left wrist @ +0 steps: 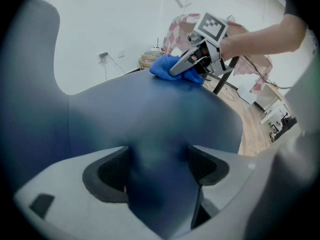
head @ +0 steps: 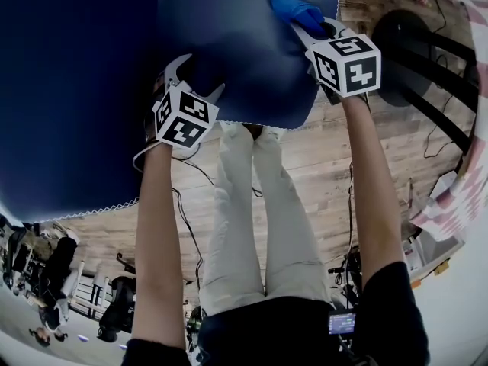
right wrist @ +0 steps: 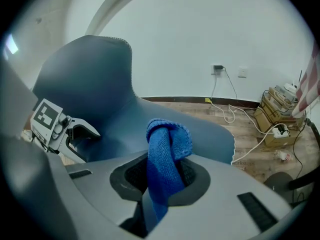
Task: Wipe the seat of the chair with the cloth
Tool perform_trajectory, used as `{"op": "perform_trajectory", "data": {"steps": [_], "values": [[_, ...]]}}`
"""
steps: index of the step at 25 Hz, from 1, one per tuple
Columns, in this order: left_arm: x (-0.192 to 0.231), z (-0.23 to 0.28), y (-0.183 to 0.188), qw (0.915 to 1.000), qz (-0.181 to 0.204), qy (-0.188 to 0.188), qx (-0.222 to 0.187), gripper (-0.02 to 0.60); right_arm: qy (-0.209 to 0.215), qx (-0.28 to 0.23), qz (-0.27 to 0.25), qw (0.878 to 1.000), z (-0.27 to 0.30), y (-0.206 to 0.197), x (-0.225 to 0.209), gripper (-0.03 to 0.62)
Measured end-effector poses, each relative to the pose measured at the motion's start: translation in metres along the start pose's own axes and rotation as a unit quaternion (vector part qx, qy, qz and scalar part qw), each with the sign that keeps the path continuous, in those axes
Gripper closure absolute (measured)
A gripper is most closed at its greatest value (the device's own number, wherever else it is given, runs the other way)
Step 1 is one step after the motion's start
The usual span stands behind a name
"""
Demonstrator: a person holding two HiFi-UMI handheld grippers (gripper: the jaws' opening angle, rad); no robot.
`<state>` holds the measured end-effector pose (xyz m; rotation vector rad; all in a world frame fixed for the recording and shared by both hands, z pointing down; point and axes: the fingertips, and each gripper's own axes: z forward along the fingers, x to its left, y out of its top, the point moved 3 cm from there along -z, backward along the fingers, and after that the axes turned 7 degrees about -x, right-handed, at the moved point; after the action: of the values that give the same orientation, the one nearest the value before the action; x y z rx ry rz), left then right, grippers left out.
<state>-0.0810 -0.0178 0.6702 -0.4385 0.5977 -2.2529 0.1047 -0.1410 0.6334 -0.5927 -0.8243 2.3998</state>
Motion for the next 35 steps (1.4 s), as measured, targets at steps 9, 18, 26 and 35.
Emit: {"op": "perform_trajectory", "data": {"steps": [9, 18, 26, 35], "values": [[0.001, 0.000, 0.000, 1.0000, 0.000, 0.000, -0.001, 0.213, -0.062, -0.005, 0.016, 0.998, -0.022, -0.007, -0.033, 0.536], [0.004, -0.003, 0.000, 1.0000, 0.000, 0.000, -0.001, 0.213, -0.124, -0.003, 0.003, 0.992, -0.025, -0.003, -0.040, 0.536], [0.003, -0.003, 0.001, 1.0000, 0.001, 0.002, -0.001, 0.213, -0.051, 0.005, -0.065, 0.997, 0.012, 0.012, 0.018, 0.536], [-0.003, -0.002, 0.002, 1.0000, 0.001, 0.002, 0.001, 0.213, 0.011, -0.006, -0.089, 0.996, 0.046, 0.029, 0.074, 0.535]]}}
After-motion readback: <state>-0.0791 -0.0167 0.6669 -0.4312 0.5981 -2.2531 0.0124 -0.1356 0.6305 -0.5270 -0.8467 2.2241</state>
